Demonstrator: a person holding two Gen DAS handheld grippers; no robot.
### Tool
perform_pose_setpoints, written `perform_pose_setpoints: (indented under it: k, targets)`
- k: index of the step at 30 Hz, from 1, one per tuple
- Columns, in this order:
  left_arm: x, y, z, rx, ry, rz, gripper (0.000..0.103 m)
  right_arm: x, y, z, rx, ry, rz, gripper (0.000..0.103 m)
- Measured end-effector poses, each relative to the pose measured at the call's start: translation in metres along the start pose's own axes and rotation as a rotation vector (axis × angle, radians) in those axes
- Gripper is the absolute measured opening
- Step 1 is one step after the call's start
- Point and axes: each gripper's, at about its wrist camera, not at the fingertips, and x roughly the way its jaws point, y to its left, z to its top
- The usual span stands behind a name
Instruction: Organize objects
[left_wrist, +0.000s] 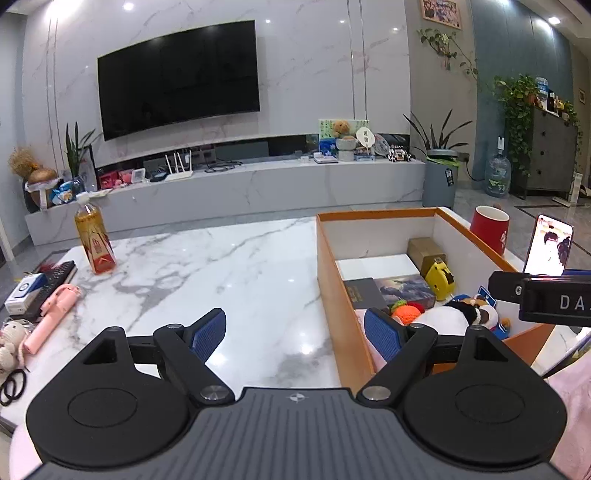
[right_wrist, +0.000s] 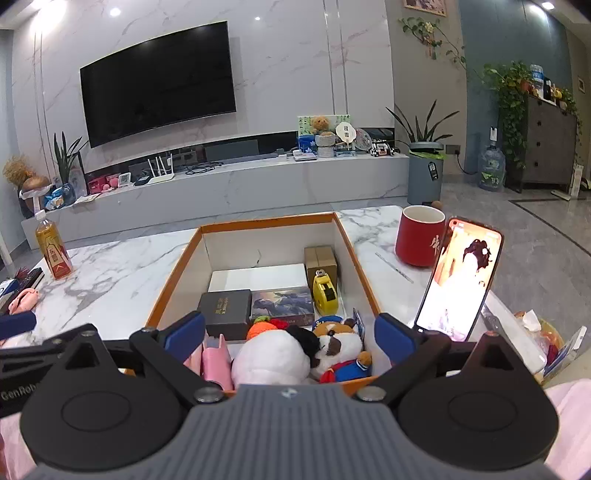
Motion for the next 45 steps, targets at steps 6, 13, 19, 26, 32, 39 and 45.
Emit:
perform_pose_setpoints:
  k: [6,13,19,26,32,39,45]
  targets:
    - [0.007,-0.003,-0.001,0.002,0.023,0.003,0.097,0.012,0.000,-0.004,0.000,0.023,0.004,0.098]
    - [0.010,-0.004,0.002,0.005,0.032,0.006,0.097,0.019,0.001,-0.006,-0.003,0.031,0.027,0.098]
    - [0.013,-0.004,0.005,0.001,0.057,0.010,0.097,0.026,-0.001,-0.008,0.009,0.050,0.030,0.098]
    - [0.010,-0.003,0.005,-0.001,0.067,0.023,0.097,0.028,-0.002,-0.010,0.021,0.067,0.041,0.098]
    - [0.006,-0.003,0.007,0.002,0.074,0.031,0.097,0.024,0.001,-0.010,0.011,0.060,0.047,0.098]
    - [0.001,-0.002,0.009,0.002,0.063,0.039,0.097,0.022,0.001,-0.009,0.011,0.056,0.045,0.098]
    - [-0.001,-0.003,0.010,0.010,0.060,0.042,0.097,0.021,0.001,-0.009,0.008,0.051,0.045,0.098]
